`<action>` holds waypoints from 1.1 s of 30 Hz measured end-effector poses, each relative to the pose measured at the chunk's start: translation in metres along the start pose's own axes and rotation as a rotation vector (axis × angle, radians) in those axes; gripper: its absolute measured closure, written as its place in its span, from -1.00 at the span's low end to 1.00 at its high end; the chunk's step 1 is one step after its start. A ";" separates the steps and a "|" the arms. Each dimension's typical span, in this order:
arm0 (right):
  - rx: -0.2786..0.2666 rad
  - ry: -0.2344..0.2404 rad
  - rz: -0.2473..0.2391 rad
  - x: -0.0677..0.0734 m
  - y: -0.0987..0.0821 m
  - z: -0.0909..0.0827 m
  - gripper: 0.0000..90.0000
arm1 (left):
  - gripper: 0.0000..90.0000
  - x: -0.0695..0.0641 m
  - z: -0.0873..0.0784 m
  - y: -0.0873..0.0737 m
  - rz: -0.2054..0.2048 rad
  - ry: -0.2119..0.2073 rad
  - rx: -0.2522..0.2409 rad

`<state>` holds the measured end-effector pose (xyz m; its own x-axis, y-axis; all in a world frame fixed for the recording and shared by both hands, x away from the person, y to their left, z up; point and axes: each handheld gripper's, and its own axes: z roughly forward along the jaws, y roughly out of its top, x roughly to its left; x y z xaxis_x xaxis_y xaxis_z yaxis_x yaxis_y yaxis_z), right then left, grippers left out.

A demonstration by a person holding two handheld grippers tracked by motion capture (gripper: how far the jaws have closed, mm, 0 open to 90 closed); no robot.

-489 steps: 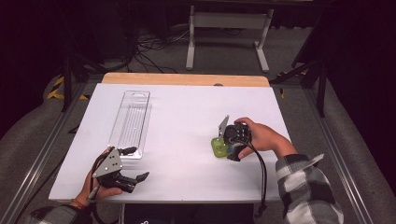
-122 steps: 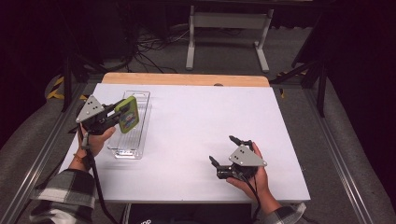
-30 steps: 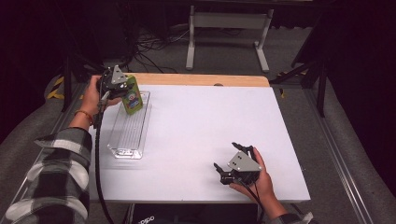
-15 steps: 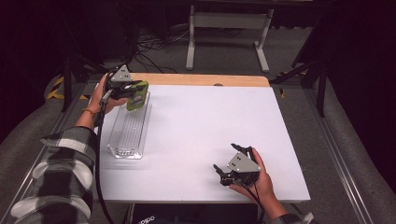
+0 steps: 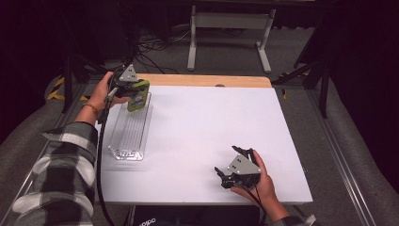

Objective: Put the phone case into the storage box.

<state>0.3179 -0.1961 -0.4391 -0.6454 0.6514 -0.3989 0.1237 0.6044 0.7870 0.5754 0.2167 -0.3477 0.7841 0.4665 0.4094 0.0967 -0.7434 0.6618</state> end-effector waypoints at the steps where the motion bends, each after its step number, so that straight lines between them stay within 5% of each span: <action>1: -0.001 0.002 0.000 0.000 0.000 0.000 -0.78 | 0.55 0.000 0.000 0.000 0.000 0.000 0.000; 8: 0.002 0.006 -0.005 0.000 0.000 0.000 -0.78 | 0.23 0.007 -0.010 -0.007 -0.037 0.055 0.029; 14: 0.008 0.019 -0.010 0.002 0.001 0.001 -0.77 | 0.23 0.010 -0.018 -0.012 -0.085 0.047 0.010; 17: -0.005 0.047 0.024 0.001 0.003 0.000 -0.77 | 0.39 0.012 -0.019 -0.013 -0.118 0.053 0.014; 21: -0.009 0.059 0.025 0.001 0.005 -0.002 -0.76 | 0.68 0.013 -0.023 -0.011 -0.144 0.001 -0.025; 29: 0.008 0.070 0.017 0.003 0.005 0.000 -0.76 | 0.71 0.005 -0.016 0.002 -0.066 -0.105 -0.082; 31: 0.013 0.072 0.020 0.003 0.004 0.001 -0.76 | 0.70 0.004 -0.013 0.004 -0.040 -0.088 -0.076; 33: 0.015 0.070 0.022 0.004 0.004 0.001 -0.76 | 0.66 0.004 -0.011 0.008 -0.013 -0.020 -0.059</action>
<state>0.3170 -0.1904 -0.4376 -0.6936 0.6310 -0.3474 0.1488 0.5974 0.7880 0.5731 0.2181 -0.3341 0.7954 0.4653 0.3883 0.0706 -0.7075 0.7032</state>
